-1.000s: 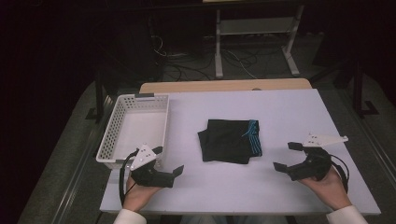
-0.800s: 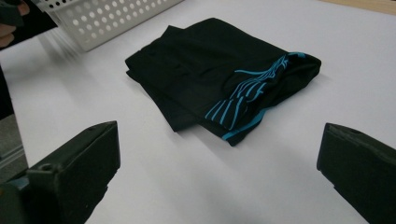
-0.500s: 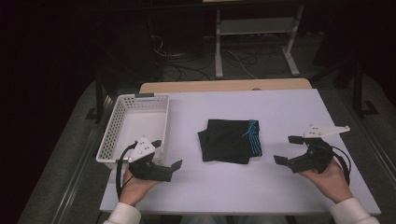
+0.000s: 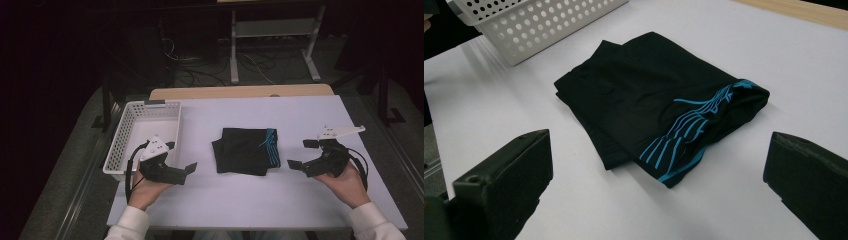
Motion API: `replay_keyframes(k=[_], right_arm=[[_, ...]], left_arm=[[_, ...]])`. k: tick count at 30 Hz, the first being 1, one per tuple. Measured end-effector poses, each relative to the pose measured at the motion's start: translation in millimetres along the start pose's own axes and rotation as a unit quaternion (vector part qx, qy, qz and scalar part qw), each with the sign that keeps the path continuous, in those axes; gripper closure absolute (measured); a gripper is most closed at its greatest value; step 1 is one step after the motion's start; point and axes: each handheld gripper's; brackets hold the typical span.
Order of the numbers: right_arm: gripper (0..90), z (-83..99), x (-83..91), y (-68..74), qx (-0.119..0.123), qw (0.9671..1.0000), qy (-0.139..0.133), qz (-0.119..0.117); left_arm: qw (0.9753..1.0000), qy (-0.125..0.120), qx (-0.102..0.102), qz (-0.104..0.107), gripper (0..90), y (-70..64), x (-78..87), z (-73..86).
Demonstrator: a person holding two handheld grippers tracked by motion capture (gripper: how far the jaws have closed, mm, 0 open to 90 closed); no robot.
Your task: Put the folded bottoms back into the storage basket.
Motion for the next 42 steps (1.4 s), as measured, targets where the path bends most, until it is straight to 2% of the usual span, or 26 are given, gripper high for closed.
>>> replay_keyframes(k=[19,34,42], right_arm=[[0.0,-10.9,-15.4,-2.3,-0.005,0.9999,0.012,-0.006],[0.0,-12.8,-31.1,0.0,-0.002,0.9996,0.025,-0.012],[0.0,-7.8,-39.0,-2.8,-0.012,0.9994,0.03,-0.014]], left_arm=[[0.9999,0.008,-0.002,0.005,0.0,6.4,-17.1,-27.6],[0.9998,0.006,-0.006,0.018,0.0,-2.7,-37.9,-40.5],[0.9998,0.009,0.003,0.018,0.0,-2.4,-50.1,-42.3]])
Point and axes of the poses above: each handheld gripper's, and its own axes: x roughly backward along the jaws, z roughly out of its underside, y roughly to its left, and after that the axes turned 7 degrees about -z, right-handed
